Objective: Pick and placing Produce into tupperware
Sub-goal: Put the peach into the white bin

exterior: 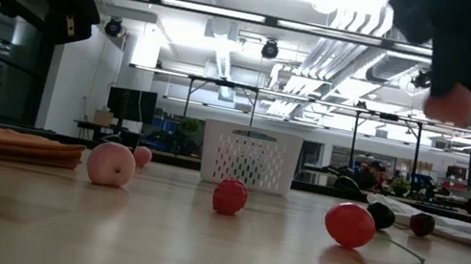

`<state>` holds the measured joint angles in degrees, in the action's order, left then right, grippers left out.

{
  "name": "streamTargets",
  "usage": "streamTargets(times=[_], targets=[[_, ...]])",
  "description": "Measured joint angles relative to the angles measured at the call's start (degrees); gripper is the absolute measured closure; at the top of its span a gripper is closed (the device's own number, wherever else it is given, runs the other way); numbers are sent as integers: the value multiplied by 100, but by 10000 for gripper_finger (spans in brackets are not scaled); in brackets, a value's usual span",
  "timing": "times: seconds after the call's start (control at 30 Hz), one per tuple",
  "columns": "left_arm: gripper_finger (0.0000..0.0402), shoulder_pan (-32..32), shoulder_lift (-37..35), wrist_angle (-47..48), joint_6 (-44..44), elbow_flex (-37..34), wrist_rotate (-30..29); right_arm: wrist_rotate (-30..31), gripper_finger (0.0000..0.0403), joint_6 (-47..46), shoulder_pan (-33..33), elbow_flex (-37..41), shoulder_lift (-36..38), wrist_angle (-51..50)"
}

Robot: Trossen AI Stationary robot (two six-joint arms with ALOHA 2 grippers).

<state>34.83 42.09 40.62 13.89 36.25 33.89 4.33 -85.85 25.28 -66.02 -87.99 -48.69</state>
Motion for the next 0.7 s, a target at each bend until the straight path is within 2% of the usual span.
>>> streamTargets(times=[0.23,0.7], targets=[[399,2,0,-11,4,0,0,665,270,247,-61,0,658,0],[399,1,0,-31,172,0,-2,1113,270,1272,-410,0,1721,-87]])
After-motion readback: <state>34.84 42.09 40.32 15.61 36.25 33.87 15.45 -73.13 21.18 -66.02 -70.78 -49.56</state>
